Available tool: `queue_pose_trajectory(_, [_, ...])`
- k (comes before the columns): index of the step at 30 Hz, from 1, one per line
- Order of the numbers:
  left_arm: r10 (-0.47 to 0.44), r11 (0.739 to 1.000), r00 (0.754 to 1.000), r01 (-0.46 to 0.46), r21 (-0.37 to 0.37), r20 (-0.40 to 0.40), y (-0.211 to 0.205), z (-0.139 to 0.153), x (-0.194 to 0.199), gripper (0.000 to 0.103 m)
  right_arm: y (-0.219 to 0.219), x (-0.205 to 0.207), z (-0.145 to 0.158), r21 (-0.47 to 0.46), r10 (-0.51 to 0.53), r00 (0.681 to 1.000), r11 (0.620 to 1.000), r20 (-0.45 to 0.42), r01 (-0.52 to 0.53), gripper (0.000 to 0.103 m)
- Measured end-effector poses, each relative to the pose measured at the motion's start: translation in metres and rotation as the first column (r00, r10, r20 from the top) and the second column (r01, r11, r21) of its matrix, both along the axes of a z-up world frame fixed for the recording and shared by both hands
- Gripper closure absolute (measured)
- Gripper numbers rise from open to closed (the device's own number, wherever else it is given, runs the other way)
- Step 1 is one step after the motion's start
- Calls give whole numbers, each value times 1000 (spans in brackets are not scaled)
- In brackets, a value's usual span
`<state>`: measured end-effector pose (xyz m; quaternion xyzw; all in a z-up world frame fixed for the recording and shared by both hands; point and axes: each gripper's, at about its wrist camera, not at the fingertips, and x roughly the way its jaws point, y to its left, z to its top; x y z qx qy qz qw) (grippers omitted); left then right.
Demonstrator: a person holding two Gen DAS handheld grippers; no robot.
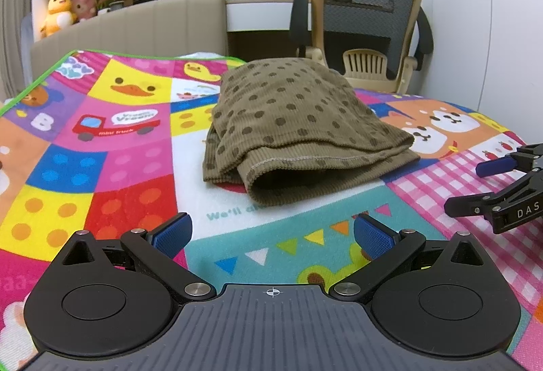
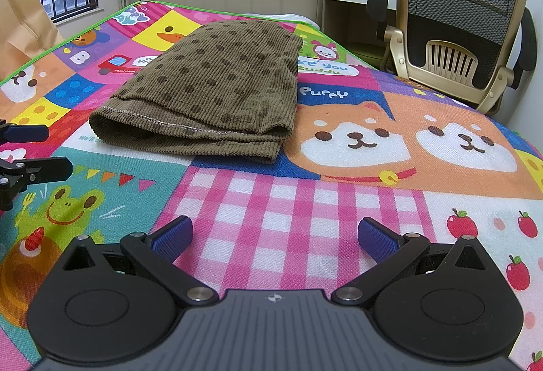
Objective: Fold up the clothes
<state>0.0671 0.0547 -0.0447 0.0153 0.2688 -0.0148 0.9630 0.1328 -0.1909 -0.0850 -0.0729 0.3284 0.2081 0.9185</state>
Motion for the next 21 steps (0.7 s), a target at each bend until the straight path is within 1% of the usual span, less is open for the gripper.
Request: queue_pose_trajectory(21, [-11, 1000, 1000, 11, -7, -14, 0, -1, 2, 0, 0, 0, 0, 1, -1, 1000, 1000, 0, 1, 0])
